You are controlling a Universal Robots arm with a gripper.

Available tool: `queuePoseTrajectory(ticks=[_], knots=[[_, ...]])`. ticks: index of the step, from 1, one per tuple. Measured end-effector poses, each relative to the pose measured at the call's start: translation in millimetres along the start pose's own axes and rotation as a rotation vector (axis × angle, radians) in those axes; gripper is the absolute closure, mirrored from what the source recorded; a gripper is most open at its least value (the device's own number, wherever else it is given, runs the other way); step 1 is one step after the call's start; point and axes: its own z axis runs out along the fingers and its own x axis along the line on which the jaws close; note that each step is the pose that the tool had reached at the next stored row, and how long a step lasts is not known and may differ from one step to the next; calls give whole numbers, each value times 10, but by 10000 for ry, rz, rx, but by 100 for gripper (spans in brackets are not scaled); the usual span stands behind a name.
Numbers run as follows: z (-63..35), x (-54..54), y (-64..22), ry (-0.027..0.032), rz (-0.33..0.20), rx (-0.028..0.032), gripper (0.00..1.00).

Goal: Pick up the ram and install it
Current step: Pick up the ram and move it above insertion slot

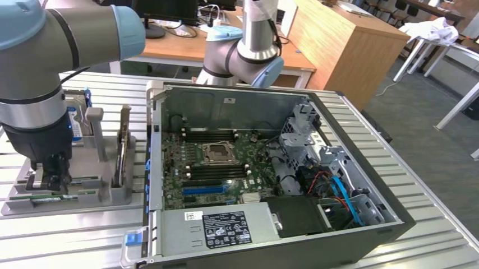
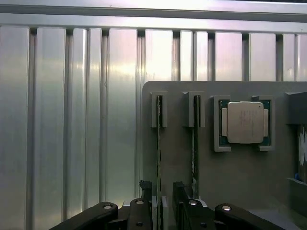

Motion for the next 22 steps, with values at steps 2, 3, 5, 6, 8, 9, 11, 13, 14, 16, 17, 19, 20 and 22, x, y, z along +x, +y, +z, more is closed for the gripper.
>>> queuePoseTrajectory(ticks=[2,3,5,6,8,9,11,13,14,16,17,19,20,22], knots=[[21,1,-1,0,0,0,69],[31,1,-1,0,0,0,69],[48,1,-2,0,0,0,69],[51,1,-1,1,0,0,69],[50,2,-1,1,0,-2,69],[50,2,-1,1,0,-1,69],[55,1,-2,0,-2,0,69],[62,2,-2,2,-46,-2,69],[64,2,-2,3,-87,-3,69],[66,2,-2,7,-172,-6,69],[68,2,-2,7,-211,-6,69],[69,2,-2,8,-262,-7,69],[69,2,-3,9,-262,-8,69],[70,2,-3,8,-263,-7,69]])
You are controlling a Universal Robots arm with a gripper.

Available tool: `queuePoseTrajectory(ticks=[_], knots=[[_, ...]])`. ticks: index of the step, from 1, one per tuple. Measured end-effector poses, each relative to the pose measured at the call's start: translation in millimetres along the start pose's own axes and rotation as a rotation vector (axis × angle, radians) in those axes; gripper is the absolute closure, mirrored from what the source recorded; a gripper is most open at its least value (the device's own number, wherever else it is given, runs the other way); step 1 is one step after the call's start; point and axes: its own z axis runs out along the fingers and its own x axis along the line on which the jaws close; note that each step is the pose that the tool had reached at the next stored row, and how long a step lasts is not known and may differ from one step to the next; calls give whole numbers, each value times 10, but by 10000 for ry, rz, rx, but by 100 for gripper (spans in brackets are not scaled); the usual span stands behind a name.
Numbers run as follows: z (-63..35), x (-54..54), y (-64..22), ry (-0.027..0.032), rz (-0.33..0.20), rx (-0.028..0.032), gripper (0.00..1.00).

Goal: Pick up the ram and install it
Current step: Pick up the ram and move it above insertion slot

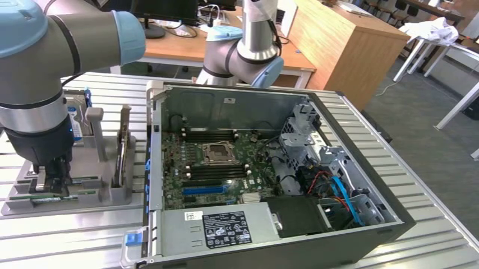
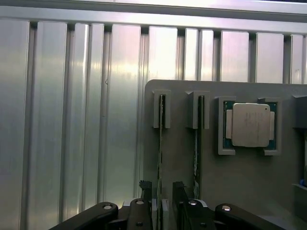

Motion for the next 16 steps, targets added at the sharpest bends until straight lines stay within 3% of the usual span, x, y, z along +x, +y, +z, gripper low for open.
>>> queuePoseTrajectory(ticks=[16], knots=[[49,2,-36,-39,-2,1,69]])
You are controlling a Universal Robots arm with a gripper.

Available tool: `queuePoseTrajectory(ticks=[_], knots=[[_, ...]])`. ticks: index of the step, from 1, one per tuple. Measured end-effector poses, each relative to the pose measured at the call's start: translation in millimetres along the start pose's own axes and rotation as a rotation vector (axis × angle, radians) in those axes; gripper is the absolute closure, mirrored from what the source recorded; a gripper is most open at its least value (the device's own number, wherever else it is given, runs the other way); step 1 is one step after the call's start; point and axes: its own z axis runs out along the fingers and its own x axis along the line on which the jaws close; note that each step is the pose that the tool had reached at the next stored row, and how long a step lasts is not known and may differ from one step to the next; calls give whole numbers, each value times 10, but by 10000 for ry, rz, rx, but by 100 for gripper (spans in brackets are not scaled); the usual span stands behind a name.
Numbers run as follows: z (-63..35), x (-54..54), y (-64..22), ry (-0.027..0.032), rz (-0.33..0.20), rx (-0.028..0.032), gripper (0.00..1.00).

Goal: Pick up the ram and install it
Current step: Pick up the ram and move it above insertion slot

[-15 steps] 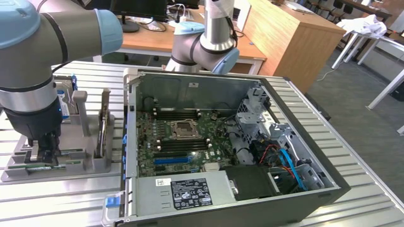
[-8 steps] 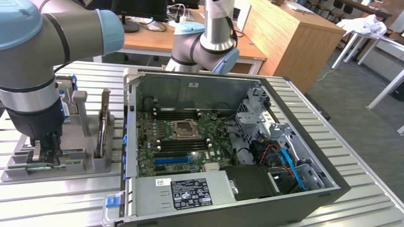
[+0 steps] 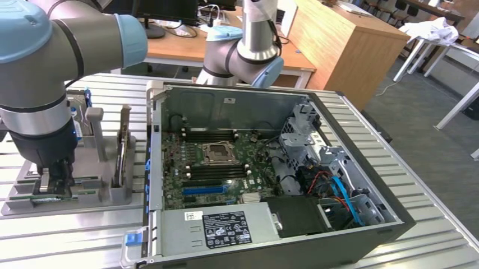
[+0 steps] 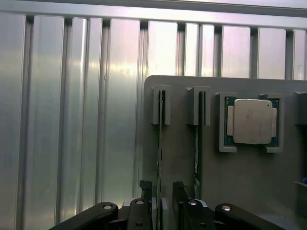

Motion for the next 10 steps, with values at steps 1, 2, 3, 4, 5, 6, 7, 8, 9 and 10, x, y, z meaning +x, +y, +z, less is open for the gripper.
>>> queuePoseTrajectory(ticks=[1,2,3,4,5,6,7,8,9,10], knots=[[8,0,0,0,0,0,69],[18,1,-1,0,0,0,69],[27,1,-1,0,0,0,69],[35,1,-1,0,0,0,69],[44,2,-1,0,0,0,69],[52,2,-2,0,0,0,69],[60,2,-2,0,0,0,69],[67,2,-2,1,0,-1,69],[76,2,-2,0,0,0,69],[83,3,-2,0,0,0,69]])
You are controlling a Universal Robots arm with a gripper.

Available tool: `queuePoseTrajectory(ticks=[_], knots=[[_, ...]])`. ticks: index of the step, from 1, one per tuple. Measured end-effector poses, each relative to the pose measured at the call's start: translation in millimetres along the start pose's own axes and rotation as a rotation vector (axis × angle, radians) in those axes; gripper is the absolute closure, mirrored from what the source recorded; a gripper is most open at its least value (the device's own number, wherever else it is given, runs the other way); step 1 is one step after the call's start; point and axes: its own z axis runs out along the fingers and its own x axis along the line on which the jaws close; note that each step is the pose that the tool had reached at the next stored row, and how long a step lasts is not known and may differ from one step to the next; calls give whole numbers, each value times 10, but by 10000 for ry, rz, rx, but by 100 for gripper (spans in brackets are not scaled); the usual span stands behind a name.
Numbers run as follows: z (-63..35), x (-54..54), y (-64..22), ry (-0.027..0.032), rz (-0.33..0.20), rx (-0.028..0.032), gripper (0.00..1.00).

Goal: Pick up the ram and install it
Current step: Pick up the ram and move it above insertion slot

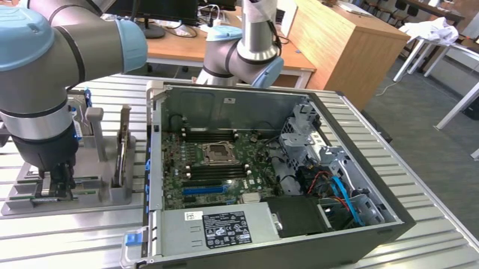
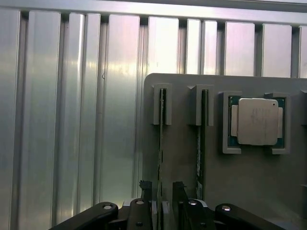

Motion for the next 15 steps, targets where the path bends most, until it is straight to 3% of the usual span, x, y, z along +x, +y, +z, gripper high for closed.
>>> queuePoseTrajectory(ticks=[15], knots=[[12,-4,-1,0,0,0,69]])
